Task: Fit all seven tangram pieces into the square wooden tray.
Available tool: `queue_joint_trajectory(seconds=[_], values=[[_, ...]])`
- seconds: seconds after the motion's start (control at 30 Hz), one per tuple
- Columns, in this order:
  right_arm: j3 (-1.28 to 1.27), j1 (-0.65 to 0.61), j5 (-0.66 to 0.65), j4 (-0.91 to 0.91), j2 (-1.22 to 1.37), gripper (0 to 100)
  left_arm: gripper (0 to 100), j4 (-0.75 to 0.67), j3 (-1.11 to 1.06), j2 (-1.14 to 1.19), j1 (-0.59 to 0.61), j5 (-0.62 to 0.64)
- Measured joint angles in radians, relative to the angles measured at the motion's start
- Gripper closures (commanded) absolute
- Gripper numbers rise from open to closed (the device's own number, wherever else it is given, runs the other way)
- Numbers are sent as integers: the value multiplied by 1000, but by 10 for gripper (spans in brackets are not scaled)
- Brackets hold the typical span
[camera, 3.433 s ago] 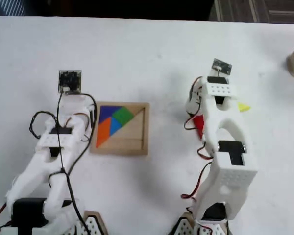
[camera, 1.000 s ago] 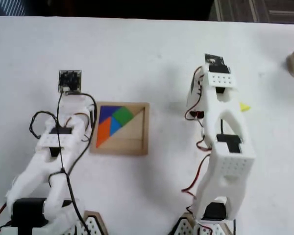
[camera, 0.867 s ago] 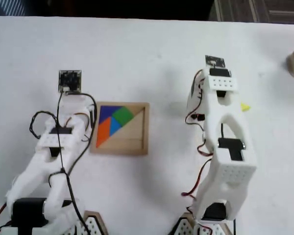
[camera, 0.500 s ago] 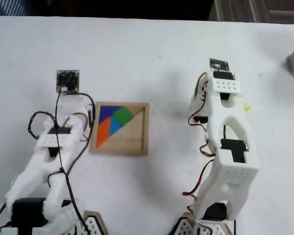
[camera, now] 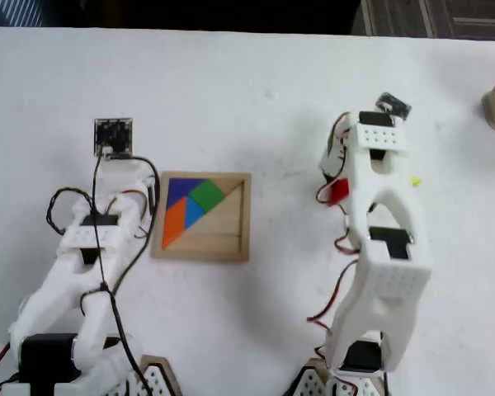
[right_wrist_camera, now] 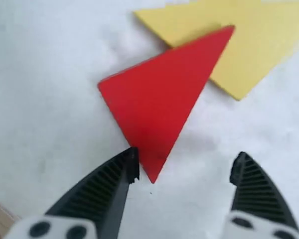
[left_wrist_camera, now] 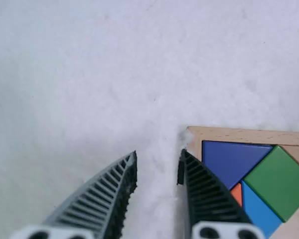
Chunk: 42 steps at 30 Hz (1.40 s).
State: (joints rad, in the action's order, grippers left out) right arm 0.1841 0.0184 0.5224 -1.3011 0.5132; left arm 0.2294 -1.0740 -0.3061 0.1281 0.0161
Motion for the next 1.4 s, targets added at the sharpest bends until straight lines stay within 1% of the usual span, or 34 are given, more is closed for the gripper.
queue_joint_trajectory(seconds=[0.13, 0.33, 0.4, 0.57, 0.63, 0.7, 0.8, 1.0, 1.2, 1.4], values=[[138, -9, 97, 8, 123, 639, 846, 0, 0, 0, 0, 0], [339, -9, 117, 6, 288, 675, 846, 0, 0, 0, 0, 0], [402, -9, 120, -9, 325, 723, 846, 0, 0, 0, 0, 0], [566, 0, 121, -103, 400, 902, 846, 0, 0, 0, 0, 0], [621, 2, 115, -135, 427, 947, 846, 0, 0, 0, 0, 0], [671, 3, 74, -152, 451, 976, 846, 0, 0, 0, 0, 0], [727, 0, 25, -172, 482, 981, 846, 0, 0, 0, 0, 0], [786, -3, 8, -233, 500, 981, 846, 0, 0, 0, 3, 0], [890, 25, 6, -330, 500, 981, 846, 0, 0, 0, 3, 0], [961, 35, -61, -382, 500, 981, 846, 0, 0, 0, 3, 0]])
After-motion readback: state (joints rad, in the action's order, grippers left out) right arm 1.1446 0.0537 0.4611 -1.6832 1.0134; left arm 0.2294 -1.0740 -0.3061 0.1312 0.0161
